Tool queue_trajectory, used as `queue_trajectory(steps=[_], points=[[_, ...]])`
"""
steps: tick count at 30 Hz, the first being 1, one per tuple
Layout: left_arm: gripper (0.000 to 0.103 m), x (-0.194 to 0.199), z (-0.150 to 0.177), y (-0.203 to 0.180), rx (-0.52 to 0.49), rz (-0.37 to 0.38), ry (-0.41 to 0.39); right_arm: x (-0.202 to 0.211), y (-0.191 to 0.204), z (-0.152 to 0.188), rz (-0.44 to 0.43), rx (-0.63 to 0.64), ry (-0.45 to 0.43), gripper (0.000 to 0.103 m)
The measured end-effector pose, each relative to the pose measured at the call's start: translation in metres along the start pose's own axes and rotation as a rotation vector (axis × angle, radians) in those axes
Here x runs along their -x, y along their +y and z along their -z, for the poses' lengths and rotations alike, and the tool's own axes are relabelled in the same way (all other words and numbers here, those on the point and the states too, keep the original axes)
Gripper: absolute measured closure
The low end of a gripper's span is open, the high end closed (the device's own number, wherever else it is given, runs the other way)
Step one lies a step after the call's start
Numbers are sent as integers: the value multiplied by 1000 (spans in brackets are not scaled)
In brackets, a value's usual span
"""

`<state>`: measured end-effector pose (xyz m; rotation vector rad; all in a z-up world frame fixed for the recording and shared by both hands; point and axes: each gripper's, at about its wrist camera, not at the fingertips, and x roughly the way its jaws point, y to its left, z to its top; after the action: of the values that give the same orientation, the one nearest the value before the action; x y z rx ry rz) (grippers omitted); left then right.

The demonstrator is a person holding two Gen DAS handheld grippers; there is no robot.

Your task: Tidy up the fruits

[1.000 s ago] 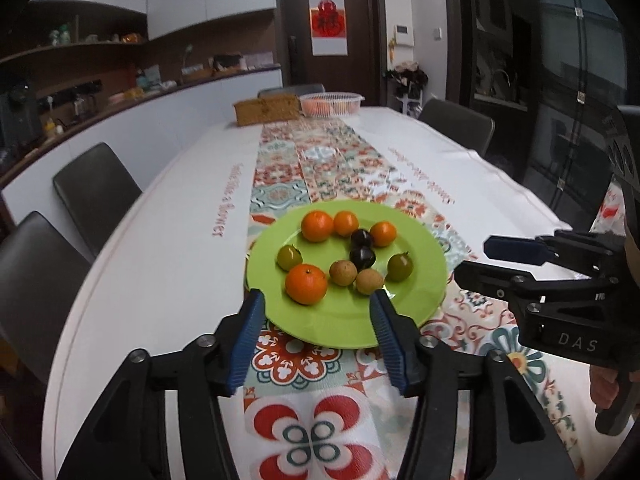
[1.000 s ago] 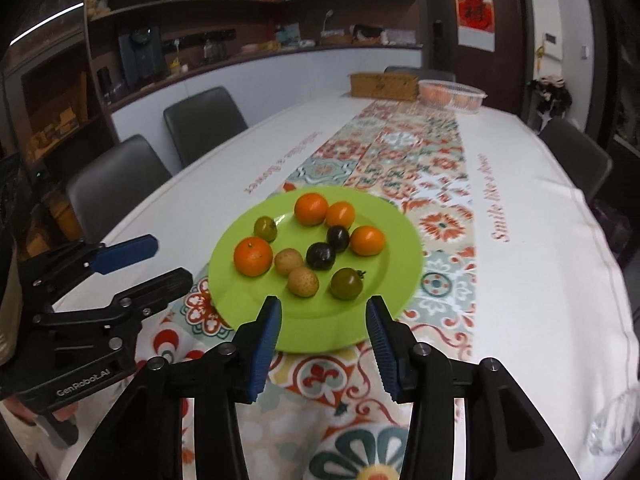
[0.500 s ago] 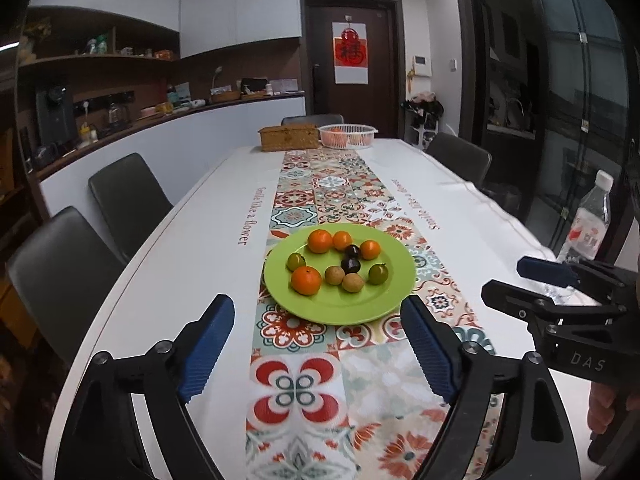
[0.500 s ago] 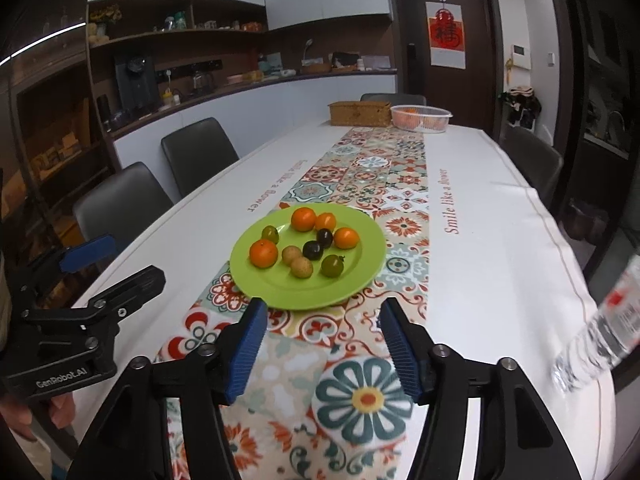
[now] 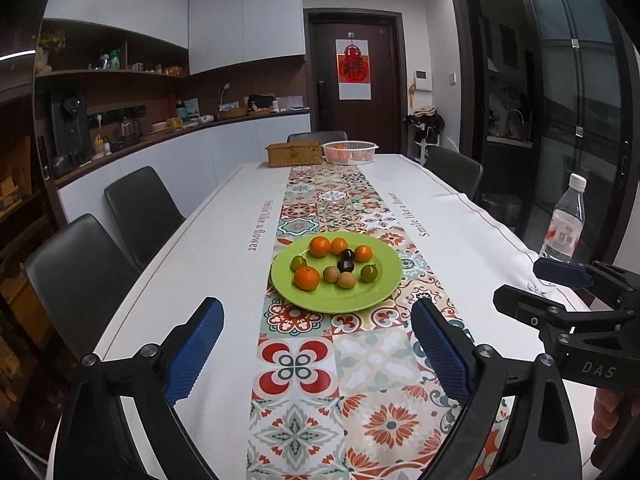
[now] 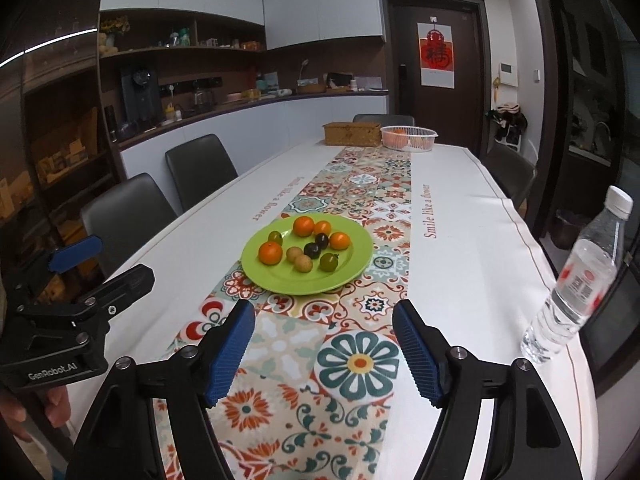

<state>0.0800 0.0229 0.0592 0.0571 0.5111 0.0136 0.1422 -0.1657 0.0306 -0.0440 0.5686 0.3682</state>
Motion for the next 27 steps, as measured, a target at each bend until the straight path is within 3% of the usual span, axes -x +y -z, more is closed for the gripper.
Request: queue_trajectory(steps=[27], points=[[0, 34, 6, -17, -44, 13, -33, 43, 0, 15, 47, 3, -44, 31]])
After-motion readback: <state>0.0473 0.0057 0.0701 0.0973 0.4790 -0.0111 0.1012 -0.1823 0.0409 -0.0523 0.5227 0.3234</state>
